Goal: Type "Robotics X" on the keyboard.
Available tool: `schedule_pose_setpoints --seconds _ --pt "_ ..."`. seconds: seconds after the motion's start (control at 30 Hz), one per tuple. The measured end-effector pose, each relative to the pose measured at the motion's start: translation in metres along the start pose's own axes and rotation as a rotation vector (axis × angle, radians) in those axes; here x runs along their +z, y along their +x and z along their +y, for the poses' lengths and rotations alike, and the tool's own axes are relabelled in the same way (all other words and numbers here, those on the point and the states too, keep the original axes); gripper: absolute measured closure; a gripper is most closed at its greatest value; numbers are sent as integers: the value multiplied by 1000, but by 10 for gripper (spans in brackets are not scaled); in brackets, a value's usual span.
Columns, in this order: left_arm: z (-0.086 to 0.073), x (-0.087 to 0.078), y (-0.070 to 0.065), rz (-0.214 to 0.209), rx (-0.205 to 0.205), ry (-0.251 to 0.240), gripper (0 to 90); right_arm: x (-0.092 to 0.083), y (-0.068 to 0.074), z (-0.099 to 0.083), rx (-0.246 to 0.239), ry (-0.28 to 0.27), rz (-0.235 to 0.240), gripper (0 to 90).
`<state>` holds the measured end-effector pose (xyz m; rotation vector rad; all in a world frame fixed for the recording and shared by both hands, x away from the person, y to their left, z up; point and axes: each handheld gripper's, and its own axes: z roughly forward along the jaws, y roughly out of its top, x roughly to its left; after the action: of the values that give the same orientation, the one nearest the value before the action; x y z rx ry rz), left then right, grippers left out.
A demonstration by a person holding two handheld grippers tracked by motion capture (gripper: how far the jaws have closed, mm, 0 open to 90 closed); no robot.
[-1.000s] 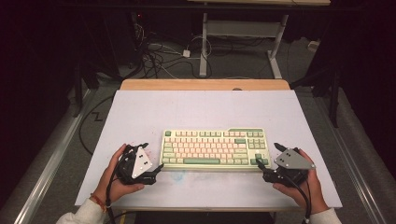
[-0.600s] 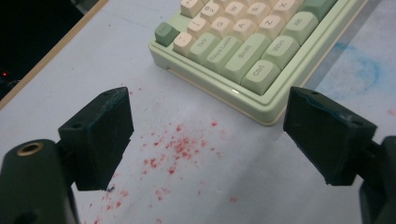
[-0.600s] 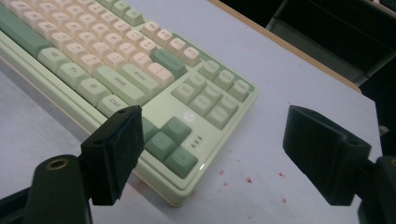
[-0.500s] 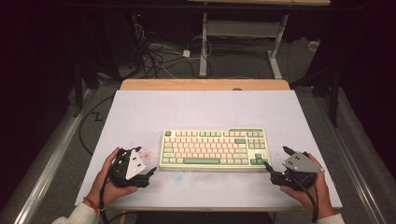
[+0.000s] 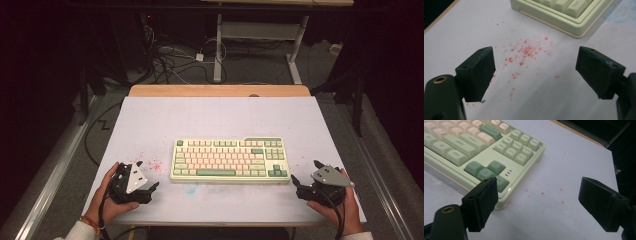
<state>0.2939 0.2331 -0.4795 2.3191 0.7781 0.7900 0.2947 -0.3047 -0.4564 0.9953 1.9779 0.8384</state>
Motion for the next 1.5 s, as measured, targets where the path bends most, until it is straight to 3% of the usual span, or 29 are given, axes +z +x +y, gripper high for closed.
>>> schedule_pose_setpoints --seconds 0.27,0.37,0.6,0.9,1.17,1.3,1.5 --pt "-6 4 -3 -10 -21 12 151 4 -1 -15 56 17 18 169" --pt "-7 5 -7 -13 -12 23 151 2 -1 -13 59 -11 20 171" --pt "-8 6 -7 -21 -7 19 151 -1 3 -11 46 -20 21 171" --pt "-8 5 -7 -29 -8 14 151 0 7 -9 26 -21 25 170" --pt "-7 7 -8 -27 -7 26 152 2 6 -10 27 -10 31 170" --pt "-7 6 -7 -29 -11 22 154 3 6 -10 50 -14 48 171" --pt "-7 7 -6 -30 -16 23 154 3 7 -11 35 -14 41 171"
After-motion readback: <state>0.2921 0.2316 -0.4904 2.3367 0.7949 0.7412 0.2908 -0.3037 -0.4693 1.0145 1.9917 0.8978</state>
